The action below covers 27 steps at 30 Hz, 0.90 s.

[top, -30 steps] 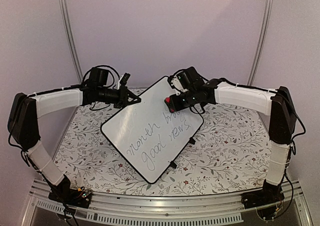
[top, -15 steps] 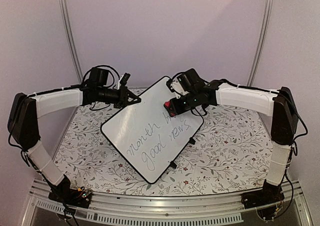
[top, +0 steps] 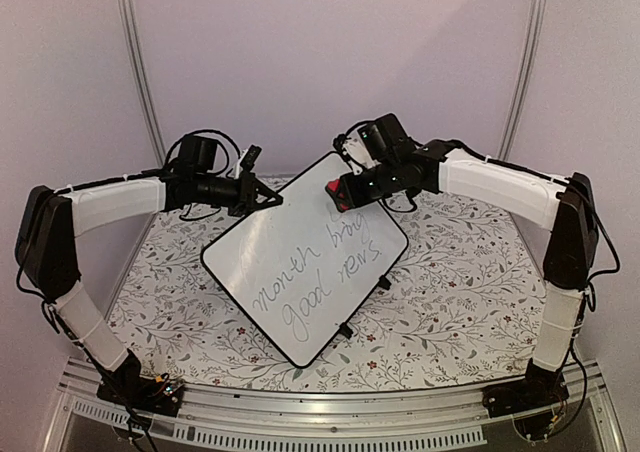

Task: Erase the whiteboard
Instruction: Erase the whiteboard at the center of the board.

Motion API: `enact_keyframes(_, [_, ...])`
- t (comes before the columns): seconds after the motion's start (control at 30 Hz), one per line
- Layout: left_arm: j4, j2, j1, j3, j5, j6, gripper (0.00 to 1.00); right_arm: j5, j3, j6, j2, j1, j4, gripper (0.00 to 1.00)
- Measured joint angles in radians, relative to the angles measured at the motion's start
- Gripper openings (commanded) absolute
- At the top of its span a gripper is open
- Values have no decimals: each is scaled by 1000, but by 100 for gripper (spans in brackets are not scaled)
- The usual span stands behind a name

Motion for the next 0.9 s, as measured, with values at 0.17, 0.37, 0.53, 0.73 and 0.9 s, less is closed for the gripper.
enact_keyframes(0.17, [0,0,-1,0,0,0,0,0,40,-2,14,-11,-2,0])
enact_keyframes(0.37, [0,0,-1,0,0,0,0,-8,35,-14,62,-12,-11,0])
enact_keyframes(0.53, [-3,0,-1,0,-6,-3,0,-25,17,-16,69,-16,3,0])
enact_keyframes(0.73, [-4,1,-1,0,-8,-5,0,-56,-45,-15,46,-19,35,0])
enact_keyframes(0.9, [-5,1,-1,0,-8,-6,0,-74,-93,-19,22,-19,31,0])
